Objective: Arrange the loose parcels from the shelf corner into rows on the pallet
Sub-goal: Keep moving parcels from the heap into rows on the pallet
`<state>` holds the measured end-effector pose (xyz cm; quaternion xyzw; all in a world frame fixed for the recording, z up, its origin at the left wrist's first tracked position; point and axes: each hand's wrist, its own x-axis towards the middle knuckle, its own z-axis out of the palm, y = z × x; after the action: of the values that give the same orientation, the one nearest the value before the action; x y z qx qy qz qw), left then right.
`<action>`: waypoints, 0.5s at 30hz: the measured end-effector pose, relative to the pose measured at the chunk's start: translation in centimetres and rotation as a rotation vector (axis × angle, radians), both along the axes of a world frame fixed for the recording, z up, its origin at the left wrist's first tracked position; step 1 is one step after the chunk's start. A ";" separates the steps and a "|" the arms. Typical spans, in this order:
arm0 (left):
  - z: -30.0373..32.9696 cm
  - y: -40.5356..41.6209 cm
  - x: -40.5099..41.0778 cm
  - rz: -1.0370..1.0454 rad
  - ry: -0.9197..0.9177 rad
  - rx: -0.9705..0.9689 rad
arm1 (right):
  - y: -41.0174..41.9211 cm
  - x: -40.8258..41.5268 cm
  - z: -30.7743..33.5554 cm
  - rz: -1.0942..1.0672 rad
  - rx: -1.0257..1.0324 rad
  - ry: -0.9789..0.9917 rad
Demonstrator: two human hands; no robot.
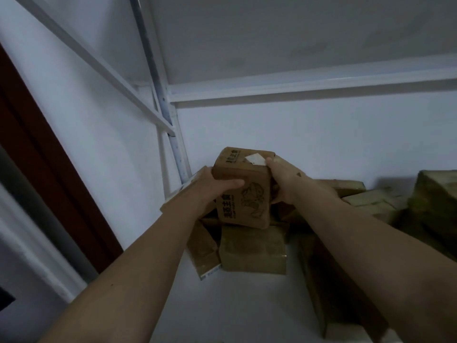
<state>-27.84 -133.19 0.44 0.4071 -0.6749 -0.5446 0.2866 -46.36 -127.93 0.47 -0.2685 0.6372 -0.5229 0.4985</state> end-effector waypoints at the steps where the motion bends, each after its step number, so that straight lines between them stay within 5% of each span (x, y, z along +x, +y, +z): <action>1: 0.2 0.5 0.2 0.018 0.011 0.018 | 0.6 0.1 -0.1 -0.015 -0.022 -0.032; 9: 2.8 8.1 2.8 0.032 0.217 0.163 | 9.4 2.8 1.7 -0.085 -0.170 -0.073; 15: 2.6 14.4 4.7 0.145 0.341 0.319 | 17.9 6.2 1.9 -0.065 -0.346 0.079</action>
<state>-23.19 -118.82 3.03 0.3967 -0.4912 -0.6833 0.3668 -40.14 -110.06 2.34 -0.3497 0.5651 -0.6297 0.4024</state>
